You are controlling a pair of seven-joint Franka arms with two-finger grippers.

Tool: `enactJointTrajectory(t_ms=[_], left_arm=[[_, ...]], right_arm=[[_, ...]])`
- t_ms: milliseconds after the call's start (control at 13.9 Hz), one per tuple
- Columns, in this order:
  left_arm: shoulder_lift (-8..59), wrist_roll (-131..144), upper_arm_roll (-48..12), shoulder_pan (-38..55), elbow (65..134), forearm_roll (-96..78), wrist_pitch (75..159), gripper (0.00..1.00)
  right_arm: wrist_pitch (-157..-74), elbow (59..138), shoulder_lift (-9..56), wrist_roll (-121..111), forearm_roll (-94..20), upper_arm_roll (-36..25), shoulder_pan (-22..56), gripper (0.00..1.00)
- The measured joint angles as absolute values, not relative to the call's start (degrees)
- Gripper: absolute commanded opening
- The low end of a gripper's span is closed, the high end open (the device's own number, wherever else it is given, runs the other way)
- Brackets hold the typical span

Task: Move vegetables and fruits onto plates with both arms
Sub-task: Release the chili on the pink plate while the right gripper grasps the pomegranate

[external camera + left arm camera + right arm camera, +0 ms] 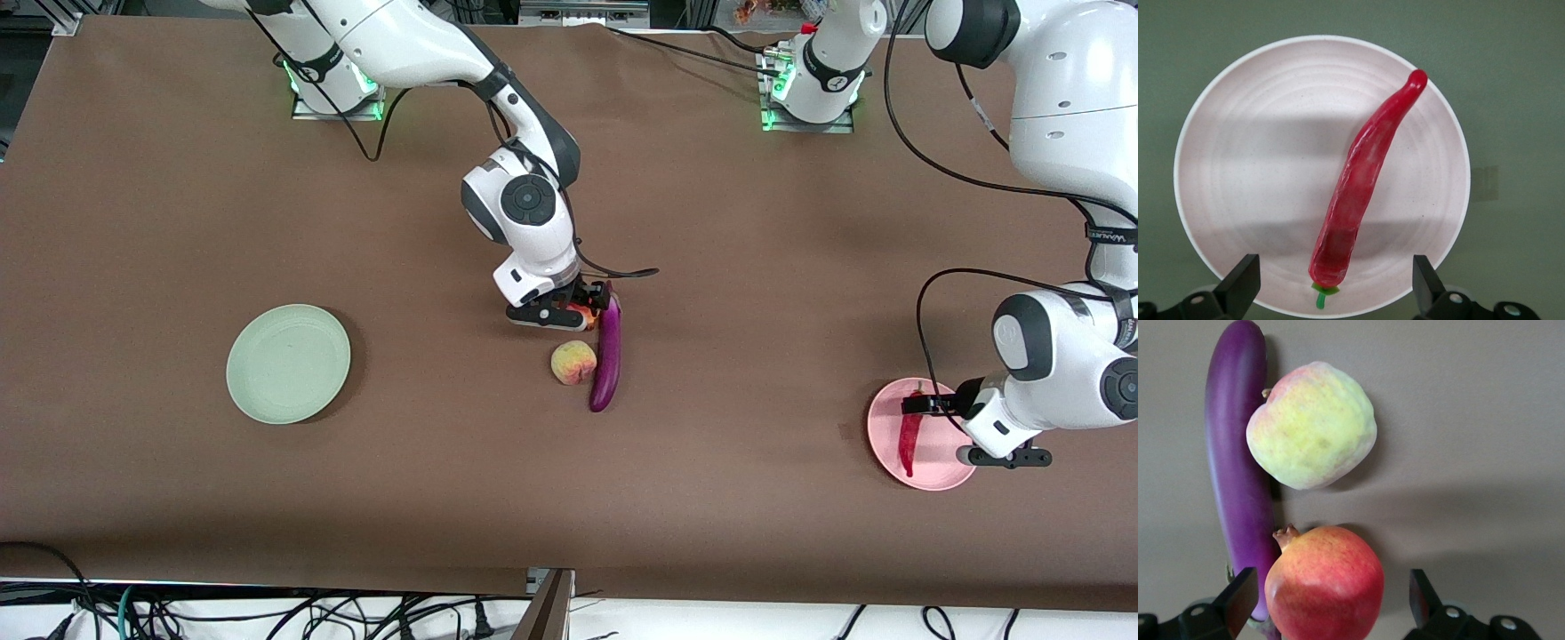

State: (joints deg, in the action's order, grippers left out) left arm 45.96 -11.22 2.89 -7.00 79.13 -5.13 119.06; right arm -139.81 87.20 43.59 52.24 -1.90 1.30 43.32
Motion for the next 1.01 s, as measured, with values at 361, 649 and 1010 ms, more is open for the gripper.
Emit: enactJointTrajectory(t_ms=[361, 649, 1010], left_arm=[[45.93, -9.35, 2.58, -6.43, 78.36, -5.37, 119.31, 1.0], [45.9, -8.7, 2.61, -6.1, 77.57, -5.38, 119.41, 1.0], [42.61, -8.27, 2.65, -6.17, 74.91, -5.39, 118.49, 1.0]], right_arm=[[-142.54, 87.18, 44.96, 52.24, -1.61, 1.18, 43.8, 1.0], [-143.57, 87.16, 45.65, 52.24, -1.53, 1.16, 43.84, 0.99], [-144.01, 87.16, 46.0, 52.24, -0.88, 1.15, 43.92, 0.55]])
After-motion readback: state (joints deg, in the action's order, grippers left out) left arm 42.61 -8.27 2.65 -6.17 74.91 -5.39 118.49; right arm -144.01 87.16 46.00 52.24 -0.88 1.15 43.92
